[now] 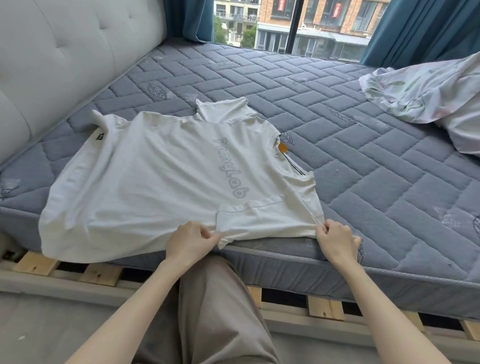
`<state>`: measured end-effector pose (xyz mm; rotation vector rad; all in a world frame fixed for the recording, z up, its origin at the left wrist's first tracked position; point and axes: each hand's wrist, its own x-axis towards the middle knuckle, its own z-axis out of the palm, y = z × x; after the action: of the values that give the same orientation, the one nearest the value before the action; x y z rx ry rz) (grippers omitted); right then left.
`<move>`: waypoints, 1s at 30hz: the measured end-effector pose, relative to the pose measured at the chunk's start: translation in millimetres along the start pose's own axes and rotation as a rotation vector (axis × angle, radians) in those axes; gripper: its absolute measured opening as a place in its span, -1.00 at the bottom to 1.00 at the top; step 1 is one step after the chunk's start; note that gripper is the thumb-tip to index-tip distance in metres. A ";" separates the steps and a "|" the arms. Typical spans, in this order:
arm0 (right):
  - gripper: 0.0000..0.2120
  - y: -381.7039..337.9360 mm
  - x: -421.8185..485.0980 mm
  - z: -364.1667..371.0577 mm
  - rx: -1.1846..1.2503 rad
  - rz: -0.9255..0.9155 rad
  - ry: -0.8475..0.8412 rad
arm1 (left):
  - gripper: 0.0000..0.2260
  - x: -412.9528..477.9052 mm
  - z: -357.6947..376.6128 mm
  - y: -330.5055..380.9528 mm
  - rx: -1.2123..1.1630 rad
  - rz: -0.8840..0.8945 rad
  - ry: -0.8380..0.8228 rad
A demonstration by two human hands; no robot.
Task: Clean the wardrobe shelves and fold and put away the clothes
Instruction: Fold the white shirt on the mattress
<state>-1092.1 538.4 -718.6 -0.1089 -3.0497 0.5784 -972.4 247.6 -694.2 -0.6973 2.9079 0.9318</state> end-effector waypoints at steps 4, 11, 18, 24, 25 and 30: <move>-0.87 -12.6 4.7 -0.2 0.005 -0.008 0.126 | -0.71 13.1 -15.2 0.0 0.017 0.001 0.028; -0.75 -70.7 34.6 2.9 0.125 -0.266 0.094 | -0.79 82.9 -29.8 4.6 -0.087 0.132 0.077; -0.76 -145.5 130.5 24.5 0.340 -0.328 -0.120 | -0.60 192.0 -36.3 -3.4 -0.010 0.137 0.061; -0.70 -205.0 222.8 53.0 0.486 -0.241 -0.124 | -0.58 288.8 -36.7 -9.5 -0.133 0.121 0.070; -0.70 -214.2 236.8 58.4 0.501 -0.243 -0.134 | -0.57 305.1 -36.3 -9.2 -0.159 0.110 0.087; -0.69 -250.9 307.0 79.7 0.621 -0.264 -0.124 | -0.51 384.2 -34.8 -2.9 -0.275 0.070 0.133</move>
<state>-1417.6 299.7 -693.9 0.3493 -2.7585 1.4978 -1313.0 68.5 -721.4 -0.6967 2.9662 1.3628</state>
